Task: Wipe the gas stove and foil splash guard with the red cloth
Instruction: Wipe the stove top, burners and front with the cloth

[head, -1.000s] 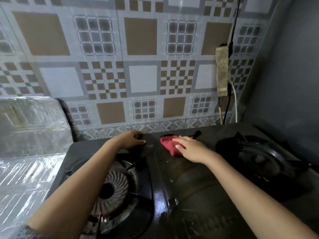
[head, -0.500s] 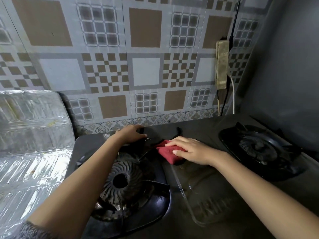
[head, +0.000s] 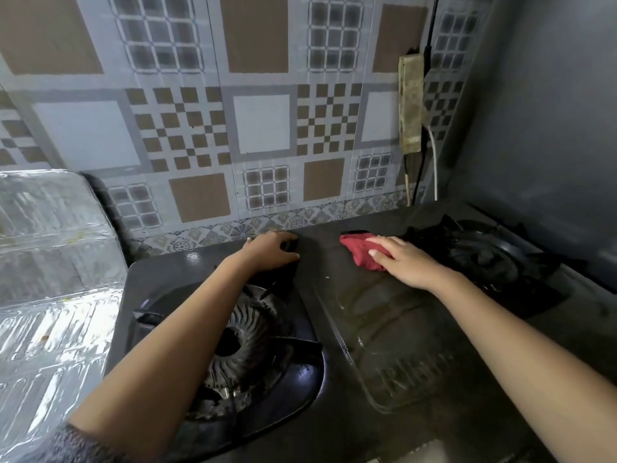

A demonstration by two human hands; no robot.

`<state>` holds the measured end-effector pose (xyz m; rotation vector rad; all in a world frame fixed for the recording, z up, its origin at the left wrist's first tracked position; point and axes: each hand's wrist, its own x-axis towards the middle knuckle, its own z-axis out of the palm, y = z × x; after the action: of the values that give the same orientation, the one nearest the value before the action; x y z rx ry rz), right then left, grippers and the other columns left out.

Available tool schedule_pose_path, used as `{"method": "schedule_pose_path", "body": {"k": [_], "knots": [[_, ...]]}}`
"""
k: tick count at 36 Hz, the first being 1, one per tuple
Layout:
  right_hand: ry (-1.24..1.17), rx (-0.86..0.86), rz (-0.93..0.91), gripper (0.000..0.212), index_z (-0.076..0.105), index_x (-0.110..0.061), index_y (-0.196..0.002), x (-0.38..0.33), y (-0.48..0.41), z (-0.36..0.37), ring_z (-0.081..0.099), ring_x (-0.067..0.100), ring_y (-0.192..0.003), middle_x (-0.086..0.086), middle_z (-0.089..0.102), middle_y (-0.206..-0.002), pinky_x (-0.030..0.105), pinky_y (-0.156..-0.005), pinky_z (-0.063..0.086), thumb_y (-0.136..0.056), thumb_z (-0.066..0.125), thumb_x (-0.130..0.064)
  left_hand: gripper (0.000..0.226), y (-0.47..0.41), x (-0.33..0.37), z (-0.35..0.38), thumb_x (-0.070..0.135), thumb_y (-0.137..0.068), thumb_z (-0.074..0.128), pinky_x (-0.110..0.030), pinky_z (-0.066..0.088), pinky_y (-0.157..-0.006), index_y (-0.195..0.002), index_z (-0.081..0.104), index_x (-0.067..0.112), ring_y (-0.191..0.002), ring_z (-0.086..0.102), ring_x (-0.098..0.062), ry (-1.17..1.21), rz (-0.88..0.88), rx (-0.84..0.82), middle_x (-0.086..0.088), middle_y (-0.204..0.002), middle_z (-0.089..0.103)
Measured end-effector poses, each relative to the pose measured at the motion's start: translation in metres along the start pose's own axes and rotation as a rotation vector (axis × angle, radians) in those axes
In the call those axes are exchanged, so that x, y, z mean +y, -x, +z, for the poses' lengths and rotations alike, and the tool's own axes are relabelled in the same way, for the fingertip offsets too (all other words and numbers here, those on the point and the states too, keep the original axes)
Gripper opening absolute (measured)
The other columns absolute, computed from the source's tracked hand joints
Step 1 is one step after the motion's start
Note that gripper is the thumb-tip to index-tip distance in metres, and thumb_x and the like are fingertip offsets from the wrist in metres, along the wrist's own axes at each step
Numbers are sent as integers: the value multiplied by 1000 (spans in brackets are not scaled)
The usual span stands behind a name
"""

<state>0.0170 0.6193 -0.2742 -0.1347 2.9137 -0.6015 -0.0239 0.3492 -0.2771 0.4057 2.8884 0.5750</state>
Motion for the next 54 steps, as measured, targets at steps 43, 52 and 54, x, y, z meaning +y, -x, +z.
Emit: {"method": "schedule_pose_path", "body": {"k": [43,52,54], "knots": [[126,-20,-255,43,32,-45,-136,-1,56,9,21,3,-140,-19,22,-152,36,-115,21,-94,34,-51,59,-7,35,3,35,-86,62,-28,34,-100,-138,43,13,-126,45,-25,1,74,-26,-9,-141,46],[65,72,-114,47,30,-37,-141,17,43,5,19,13,-142,-7,18,-156,33,-113,20,-96,30,-49,60,-13,65,11,36,-89,57,-31,22,-113,-142,36,19,-139,31,-21,-48,111,-103,-2,-153,29],[52,94,-84,47,30,-34,-140,16,47,8,21,15,-142,-4,19,-156,34,-112,21,-96,30,-49,60,-12,69,12,37,-89,57,-33,20,-115,-143,35,22,-140,27,-21,-51,126,-137,-1,-155,24]]}}
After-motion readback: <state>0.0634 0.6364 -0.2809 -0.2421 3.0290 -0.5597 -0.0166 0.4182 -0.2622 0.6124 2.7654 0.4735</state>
